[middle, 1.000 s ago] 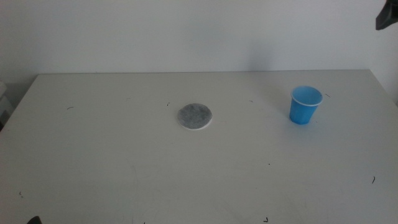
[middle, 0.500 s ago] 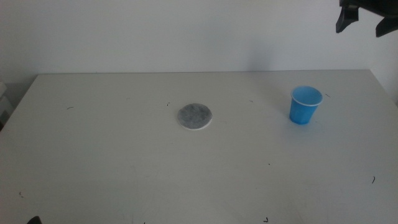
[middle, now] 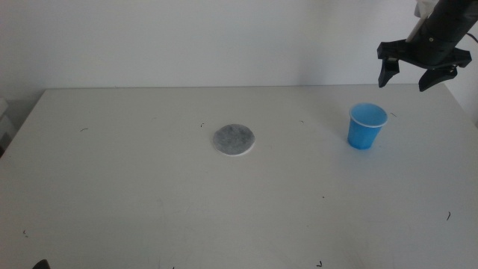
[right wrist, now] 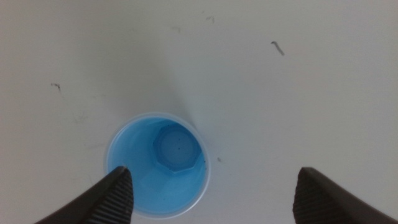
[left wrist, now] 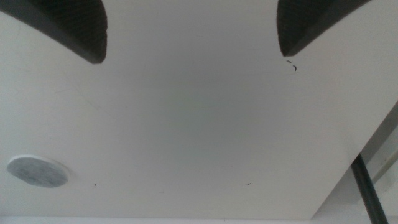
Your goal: Place an empty cup on a cup mat.
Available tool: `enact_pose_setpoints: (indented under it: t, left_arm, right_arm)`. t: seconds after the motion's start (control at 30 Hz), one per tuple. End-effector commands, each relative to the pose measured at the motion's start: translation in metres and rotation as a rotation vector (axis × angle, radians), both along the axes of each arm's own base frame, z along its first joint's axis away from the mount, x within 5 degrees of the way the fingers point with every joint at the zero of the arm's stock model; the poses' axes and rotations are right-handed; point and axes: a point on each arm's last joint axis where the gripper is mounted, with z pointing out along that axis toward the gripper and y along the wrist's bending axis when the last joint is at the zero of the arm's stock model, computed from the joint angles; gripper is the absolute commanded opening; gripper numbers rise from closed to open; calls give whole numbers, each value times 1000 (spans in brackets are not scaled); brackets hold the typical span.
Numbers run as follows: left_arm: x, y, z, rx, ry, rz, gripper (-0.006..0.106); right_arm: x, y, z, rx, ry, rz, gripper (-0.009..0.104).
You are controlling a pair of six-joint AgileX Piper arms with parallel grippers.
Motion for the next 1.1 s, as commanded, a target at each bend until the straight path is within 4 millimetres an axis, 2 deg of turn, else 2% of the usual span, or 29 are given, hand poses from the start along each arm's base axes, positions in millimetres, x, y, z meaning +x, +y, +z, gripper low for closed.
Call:
enact_pose_setpoints:
  t: [0.0,0.73,0.87,1.07]
  left_arm:
    - [1,0,8,-15,-75,0,105]
    - [1,0,8,-15,-75,0,105]
    - [1,0,8,-15,-75,0,105]
    - [1,0,8,-15,-75,0,105]
  right_arm:
    - [-13,4,28,-3,-24,27,62]
    - [9,13,-48,-15,140,47,41]
    - [11,12,-56,-19,155,50,31]
    - [12,13,-59,-33,157,98,5]
